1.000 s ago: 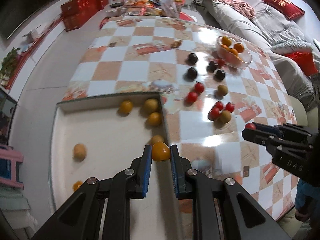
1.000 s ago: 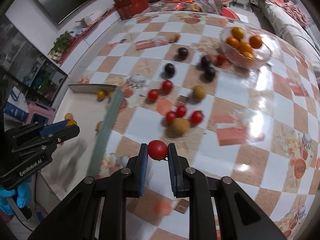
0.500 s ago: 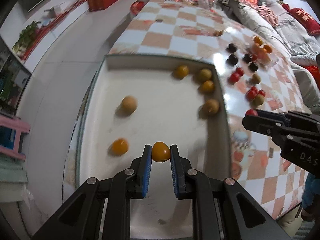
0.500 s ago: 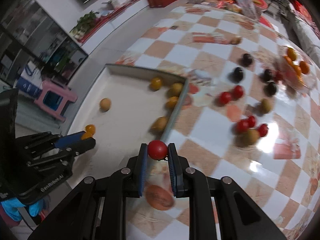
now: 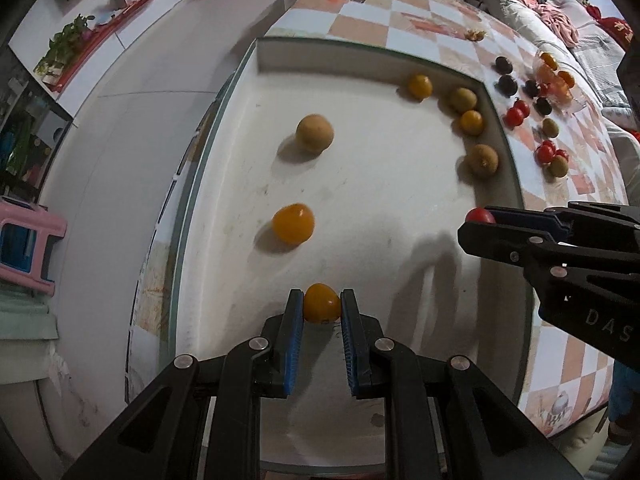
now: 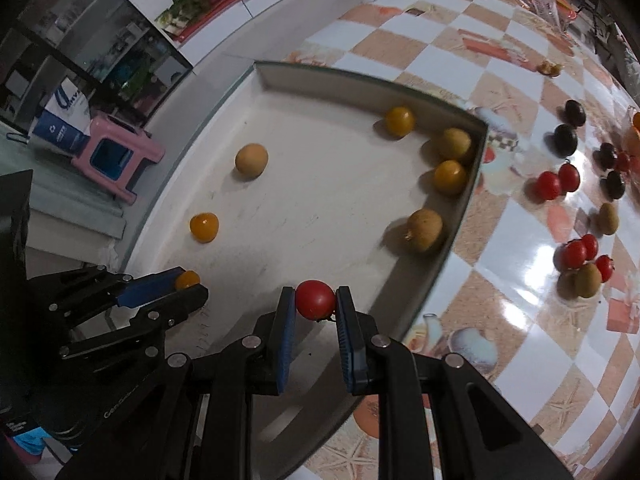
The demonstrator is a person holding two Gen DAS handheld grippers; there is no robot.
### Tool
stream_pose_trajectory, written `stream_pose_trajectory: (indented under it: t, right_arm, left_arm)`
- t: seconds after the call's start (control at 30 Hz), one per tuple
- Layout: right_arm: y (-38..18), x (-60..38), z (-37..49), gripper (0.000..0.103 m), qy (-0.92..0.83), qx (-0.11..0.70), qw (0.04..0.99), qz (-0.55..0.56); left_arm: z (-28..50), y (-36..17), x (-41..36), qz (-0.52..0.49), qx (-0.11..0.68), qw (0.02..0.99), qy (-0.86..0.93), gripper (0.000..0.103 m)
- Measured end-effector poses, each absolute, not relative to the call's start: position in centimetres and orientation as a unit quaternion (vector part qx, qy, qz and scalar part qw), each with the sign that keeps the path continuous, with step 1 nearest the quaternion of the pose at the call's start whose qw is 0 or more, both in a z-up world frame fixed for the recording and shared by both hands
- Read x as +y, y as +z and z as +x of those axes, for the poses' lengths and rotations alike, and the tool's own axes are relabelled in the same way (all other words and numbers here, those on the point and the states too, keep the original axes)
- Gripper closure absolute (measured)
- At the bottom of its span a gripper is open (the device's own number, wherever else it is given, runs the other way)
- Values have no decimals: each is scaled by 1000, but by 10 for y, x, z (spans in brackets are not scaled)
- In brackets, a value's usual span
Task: Organize fruits
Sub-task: 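Carry both held cherry tomatoes over the white tray, then open both grippers to drop the cherry tomatoes into the white tray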
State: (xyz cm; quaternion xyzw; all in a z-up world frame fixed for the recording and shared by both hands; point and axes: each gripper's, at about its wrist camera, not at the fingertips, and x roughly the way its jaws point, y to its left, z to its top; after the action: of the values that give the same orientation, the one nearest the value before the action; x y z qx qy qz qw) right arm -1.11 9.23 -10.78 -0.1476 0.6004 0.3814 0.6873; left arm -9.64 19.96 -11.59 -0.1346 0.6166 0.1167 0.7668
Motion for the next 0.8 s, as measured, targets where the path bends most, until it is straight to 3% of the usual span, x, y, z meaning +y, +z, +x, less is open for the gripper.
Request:
stream_pose_trajectory:
  t: [0.6,0.7,0.77,0.8]
  right_arm:
    - [-127,111,-16,80,370,609,679,-175]
    - [-127,109,-14,73,372,613,676,-168]
    - [-128,109,-13,55,372,614,676,-169]
    - [-128,110,-14,52,372,614,675,-169]
  left_arm:
    - [-89,-124,194,-113,624,763,124,83]
    - [-86,-124,191,-110,626,762,125,83]
    - [-83,-125,189,-108,628,761,125,83]
    - [-82,-125,189,-106,629,760,125,83]
